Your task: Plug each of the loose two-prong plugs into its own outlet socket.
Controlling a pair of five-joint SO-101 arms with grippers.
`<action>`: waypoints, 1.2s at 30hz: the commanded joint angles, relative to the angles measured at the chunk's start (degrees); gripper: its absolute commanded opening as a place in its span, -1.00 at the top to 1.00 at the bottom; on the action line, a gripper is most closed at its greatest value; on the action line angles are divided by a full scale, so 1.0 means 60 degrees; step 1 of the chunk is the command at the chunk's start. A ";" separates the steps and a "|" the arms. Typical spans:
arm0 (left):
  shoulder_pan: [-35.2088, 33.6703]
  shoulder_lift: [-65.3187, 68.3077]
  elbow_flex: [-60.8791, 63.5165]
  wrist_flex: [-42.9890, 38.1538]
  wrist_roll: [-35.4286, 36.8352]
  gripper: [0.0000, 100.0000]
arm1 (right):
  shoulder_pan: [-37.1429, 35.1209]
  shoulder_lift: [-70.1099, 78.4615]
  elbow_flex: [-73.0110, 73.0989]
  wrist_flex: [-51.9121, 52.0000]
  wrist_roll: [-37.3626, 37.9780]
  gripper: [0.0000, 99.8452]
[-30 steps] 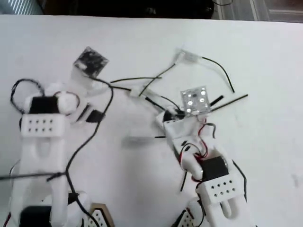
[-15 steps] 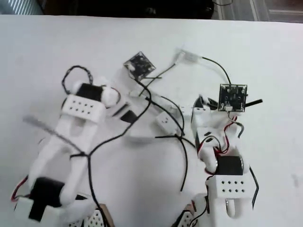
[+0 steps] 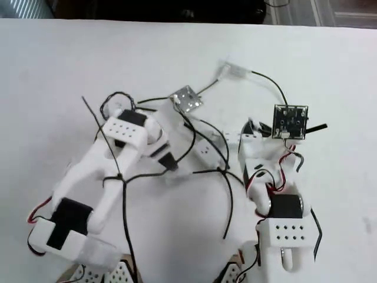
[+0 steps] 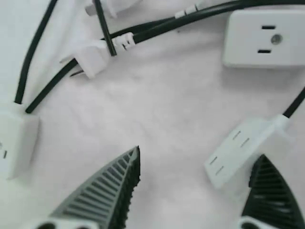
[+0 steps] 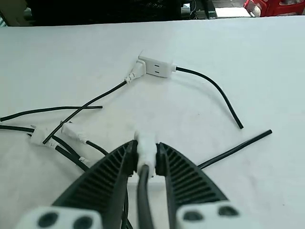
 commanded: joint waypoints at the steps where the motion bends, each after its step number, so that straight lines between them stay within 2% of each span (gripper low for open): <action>1: 0.0608 -0.0007 0.0894 0.0132 0.0029 0.33 | 0.0051 -0.0110 -0.0117 -0.0125 -0.0059 0.97; 4: 0.0784 -0.0462 0.1231 0.0147 0.0029 0.41 | 0.0037 -0.0110 -0.0117 -0.0125 -0.0059 0.97; 10: 0.1429 -0.2059 0.2403 0.0190 0.0029 0.37 | 0.0037 -0.0110 -0.0117 -0.0125 -0.0059 0.97; 17: 0.1370 -0.3802 0.2432 0.0703 0.0059 0.36 | 0.0007 -0.0110 -0.0117 -0.0125 -0.0059 0.97; 21: 0.0535 -0.4432 0.1875 0.0381 0.0264 0.37 | 0.0007 -0.0110 -0.0117 -0.0125 -0.0059 0.97; 25: -0.0315 -0.4359 0.1582 -0.0835 0.0733 0.37 | 0.0007 -0.0110 -0.0117 -0.0125 -0.0059 0.97; 29: -0.0476 -0.3172 0.1231 -0.1656 0.0718 0.37 | 0.0007 -0.0110 -0.0117 -0.0125 -0.0059 0.97; 33: -0.0476 -0.1136 0.0015 -0.1582 0.0747 0.37 | -0.0007 -0.0110 -0.0103 -0.0125 -0.0059 0.97; 36: -0.0359 -0.0037 -0.0952 -0.0645 0.0718 0.37 | -0.0007 -0.0110 -0.0088 -0.0125 -0.0059 0.97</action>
